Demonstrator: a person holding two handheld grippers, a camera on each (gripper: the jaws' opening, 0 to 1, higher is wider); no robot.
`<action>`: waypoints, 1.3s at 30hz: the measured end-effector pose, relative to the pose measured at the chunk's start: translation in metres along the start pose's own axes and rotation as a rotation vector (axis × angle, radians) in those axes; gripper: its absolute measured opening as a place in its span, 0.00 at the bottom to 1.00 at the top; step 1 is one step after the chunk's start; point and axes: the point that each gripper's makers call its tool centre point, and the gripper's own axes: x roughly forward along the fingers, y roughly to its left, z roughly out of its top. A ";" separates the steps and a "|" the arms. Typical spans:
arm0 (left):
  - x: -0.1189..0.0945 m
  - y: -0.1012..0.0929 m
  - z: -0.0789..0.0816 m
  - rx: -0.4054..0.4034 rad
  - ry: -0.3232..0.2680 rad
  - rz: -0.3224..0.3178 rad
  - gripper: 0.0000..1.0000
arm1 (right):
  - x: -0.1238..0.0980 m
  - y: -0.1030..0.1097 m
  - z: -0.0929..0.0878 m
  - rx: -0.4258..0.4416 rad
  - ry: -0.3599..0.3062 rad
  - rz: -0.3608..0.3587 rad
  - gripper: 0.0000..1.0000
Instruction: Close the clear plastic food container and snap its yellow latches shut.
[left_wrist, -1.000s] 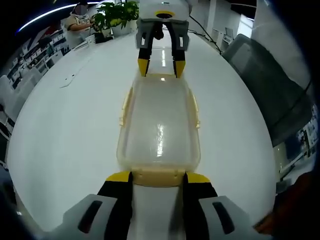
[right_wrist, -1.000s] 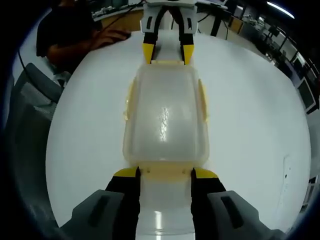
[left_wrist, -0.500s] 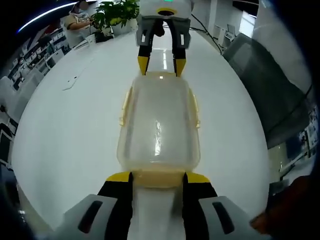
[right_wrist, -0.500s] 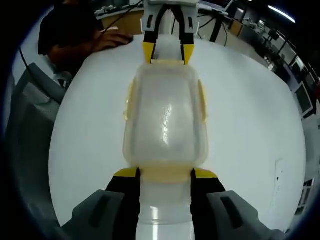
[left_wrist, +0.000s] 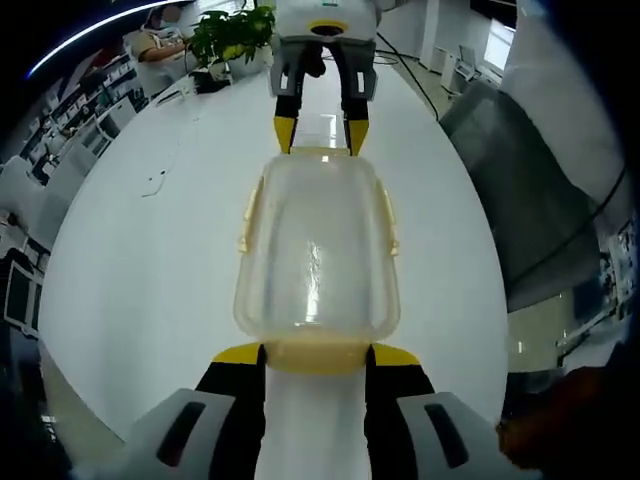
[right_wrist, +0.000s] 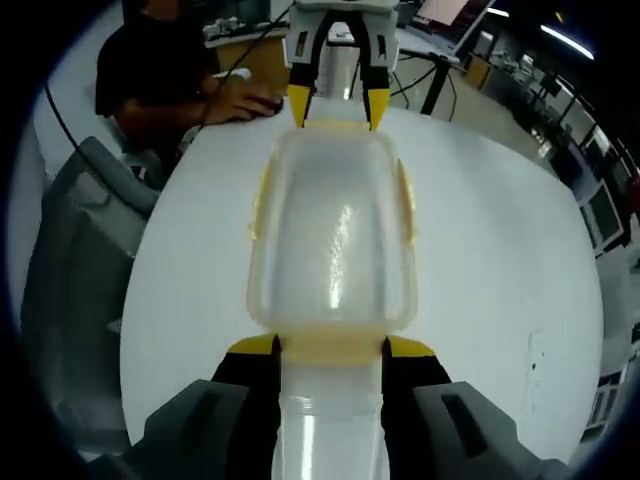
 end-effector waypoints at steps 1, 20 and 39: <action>-0.002 -0.001 0.003 -0.002 0.001 0.001 0.32 | -0.003 0.000 0.000 -0.003 -0.001 0.000 0.35; 0.015 -0.004 0.083 -0.013 -0.023 0.034 0.32 | -0.058 0.001 -0.061 -0.025 -0.021 -0.005 0.35; 0.071 0.003 0.144 0.057 -0.029 0.014 0.32 | -0.079 0.012 -0.143 0.007 0.017 -0.020 0.36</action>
